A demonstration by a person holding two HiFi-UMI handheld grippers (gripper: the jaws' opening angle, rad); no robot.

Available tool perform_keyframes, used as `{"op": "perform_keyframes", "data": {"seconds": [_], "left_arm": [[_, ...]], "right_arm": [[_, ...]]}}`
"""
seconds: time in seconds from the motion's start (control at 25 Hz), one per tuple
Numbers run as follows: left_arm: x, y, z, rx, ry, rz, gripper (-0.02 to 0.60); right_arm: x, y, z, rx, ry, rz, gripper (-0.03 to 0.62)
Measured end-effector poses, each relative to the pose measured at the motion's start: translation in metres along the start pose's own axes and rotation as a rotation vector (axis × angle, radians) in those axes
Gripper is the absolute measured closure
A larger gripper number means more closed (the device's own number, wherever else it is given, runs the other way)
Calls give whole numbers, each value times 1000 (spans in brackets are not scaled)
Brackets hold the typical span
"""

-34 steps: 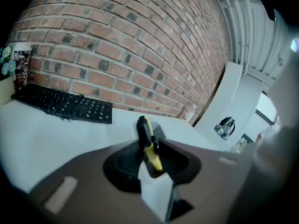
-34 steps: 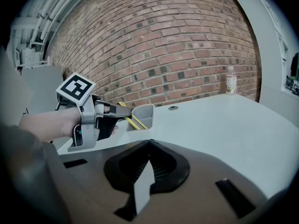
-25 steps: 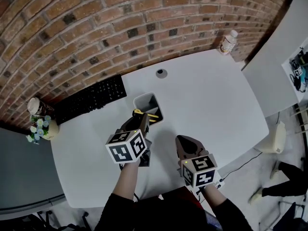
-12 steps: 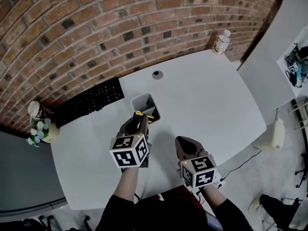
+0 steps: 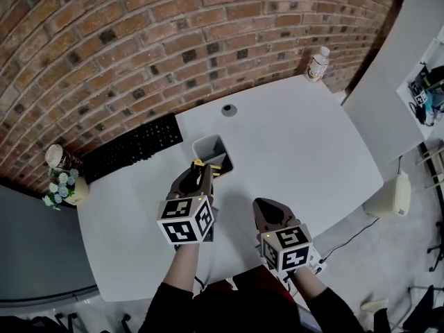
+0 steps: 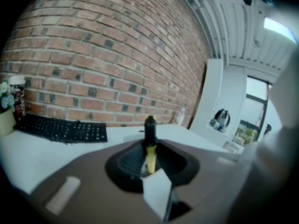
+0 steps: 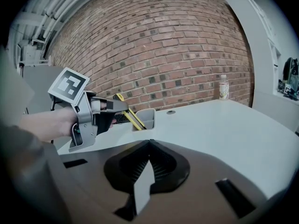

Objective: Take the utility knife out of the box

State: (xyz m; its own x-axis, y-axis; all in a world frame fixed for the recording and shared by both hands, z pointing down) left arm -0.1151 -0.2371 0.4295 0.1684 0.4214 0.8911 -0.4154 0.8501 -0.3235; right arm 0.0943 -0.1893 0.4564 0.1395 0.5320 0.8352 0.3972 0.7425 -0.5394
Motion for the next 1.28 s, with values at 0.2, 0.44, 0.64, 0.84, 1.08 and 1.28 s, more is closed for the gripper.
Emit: {"op": "perform_keyframes", "data": {"seconds": [0.2, 0.44, 0.64, 0.84, 1.08, 1.28], "left_arm": [[-5, 12, -5, 1, -12, -24, 508], [-12, 30, -13, 16, -31, -54, 508], [-14, 44, -19, 38, -46, -67, 509], [-11, 58, -24, 59, -57, -65, 509], [-8, 73, -31, 90, -82, -61, 509], [-3, 86, -36, 114, -104, -51, 508]], "right_arm": [[-1, 9, 0, 16, -8, -18, 586], [0, 20, 3, 32, -8, -38, 586], [2, 29, 10, 35, 1, -54, 586], [4, 40, 15, 46, -7, -64, 586], [5, 54, 22, 71, -9, -87, 586], [10, 64, 28, 91, -12, -93, 586]]}}
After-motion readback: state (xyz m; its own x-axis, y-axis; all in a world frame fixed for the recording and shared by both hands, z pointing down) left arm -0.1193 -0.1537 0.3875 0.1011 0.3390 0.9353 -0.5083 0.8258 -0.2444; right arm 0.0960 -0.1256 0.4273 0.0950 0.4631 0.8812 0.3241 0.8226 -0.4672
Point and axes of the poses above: the fingertips, and each gripper's own axes: y backward along the fingers, z to its left, x out of its underside, the point moved 9 cm from there along y, backward along the fingers, and after that the axes turned 11 degrees about x, right-handed, at the moved point
